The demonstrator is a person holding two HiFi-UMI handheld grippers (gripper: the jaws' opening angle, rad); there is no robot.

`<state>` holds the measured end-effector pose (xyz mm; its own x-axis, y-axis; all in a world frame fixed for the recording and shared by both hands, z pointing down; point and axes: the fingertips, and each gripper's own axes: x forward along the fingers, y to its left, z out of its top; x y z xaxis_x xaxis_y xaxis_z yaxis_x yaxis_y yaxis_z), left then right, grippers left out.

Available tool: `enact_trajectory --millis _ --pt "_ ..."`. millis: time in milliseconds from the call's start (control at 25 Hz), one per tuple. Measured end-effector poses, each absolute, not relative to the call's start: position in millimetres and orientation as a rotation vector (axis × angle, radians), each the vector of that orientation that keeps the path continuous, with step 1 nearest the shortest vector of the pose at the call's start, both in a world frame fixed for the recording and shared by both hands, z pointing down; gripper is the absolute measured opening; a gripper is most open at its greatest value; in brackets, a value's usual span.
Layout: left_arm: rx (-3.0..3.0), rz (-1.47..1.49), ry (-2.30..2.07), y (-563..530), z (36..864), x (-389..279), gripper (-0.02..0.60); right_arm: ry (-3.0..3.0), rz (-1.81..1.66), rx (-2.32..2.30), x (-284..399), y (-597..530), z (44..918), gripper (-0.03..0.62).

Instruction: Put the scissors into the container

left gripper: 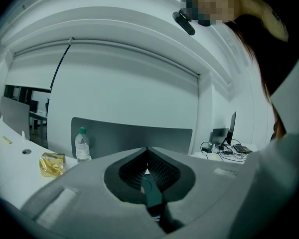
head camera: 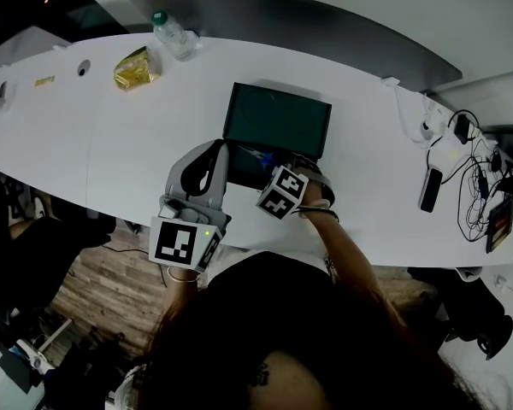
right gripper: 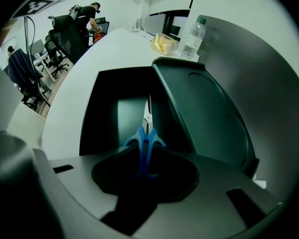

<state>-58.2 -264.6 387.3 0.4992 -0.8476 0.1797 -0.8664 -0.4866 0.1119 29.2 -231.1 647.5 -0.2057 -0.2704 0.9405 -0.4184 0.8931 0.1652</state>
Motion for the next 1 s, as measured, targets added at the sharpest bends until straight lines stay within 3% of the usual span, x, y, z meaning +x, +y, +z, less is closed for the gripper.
enact_trajectory --millis 400,1000 --pt "2.560 0.156 -1.496 -257 384 -61 0.012 -1.881 0.214 0.596 27 -225 629 0.112" --pt "2.649 0.147 -1.451 -223 371 -54 0.011 -2.096 0.304 0.941 27 -227 544 0.048"
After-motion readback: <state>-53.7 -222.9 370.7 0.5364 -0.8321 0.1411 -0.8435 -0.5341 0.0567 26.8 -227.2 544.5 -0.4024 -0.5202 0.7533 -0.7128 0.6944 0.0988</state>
